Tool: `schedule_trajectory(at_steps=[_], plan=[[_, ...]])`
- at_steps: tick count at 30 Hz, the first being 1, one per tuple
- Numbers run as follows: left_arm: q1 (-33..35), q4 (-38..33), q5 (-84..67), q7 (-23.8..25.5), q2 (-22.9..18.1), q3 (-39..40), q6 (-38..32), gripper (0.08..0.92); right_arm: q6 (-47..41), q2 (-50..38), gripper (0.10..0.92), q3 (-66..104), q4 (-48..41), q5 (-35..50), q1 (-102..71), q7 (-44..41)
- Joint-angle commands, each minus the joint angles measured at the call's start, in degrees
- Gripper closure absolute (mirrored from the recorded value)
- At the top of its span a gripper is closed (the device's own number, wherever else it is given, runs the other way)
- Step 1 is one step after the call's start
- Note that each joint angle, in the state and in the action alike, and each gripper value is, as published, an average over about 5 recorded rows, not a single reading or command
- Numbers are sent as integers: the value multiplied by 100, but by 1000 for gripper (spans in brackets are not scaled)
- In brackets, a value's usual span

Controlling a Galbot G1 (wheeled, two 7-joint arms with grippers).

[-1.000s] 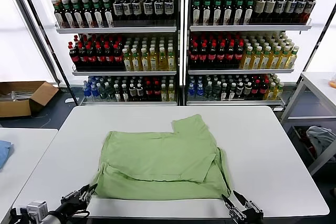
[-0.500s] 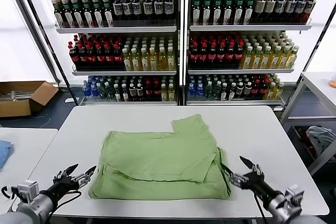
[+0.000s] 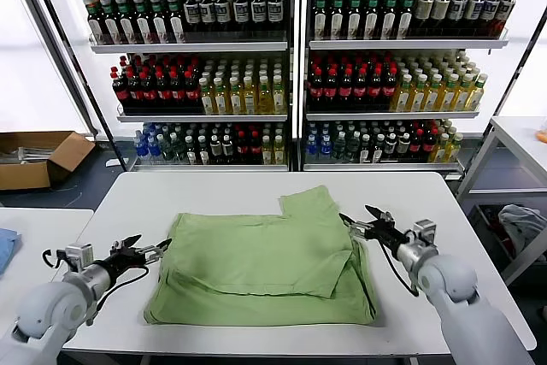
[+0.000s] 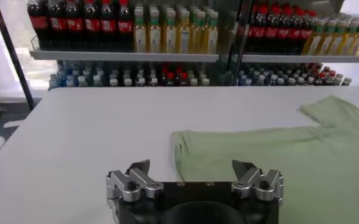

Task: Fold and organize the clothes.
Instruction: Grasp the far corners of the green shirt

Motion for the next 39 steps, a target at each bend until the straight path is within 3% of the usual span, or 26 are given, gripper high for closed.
schedule_trajectory(at_steps=[1,14,22,25,31,39], plan=[[-1637,1292,-215,-88,126,1290,0,177,-79,563,203,-646,-1935,-454,1654,-108],[-2777,2431,-327,-332,-345,2056,0,177,-43,965,203,-933,-2729,-679,2011,-197],[-2829,2588,-238,-328,-417,2169,5,177,-186,1010,207,-1039,-2735,-952,1920,-470],[-2747,2538,-235,-327,-411,2154,5,177,-233,1028,252,-1064,-2728,-1045,1892,-542],[-2456,2259,-179,-326,-409,2079,7,202,-253,1072,419,-1054,-2703,-1036,1810,-530],[-2117,2024,-93,-337,-432,2017,7,424,-238,1072,653,-1035,-2652,-899,1768,-525]])
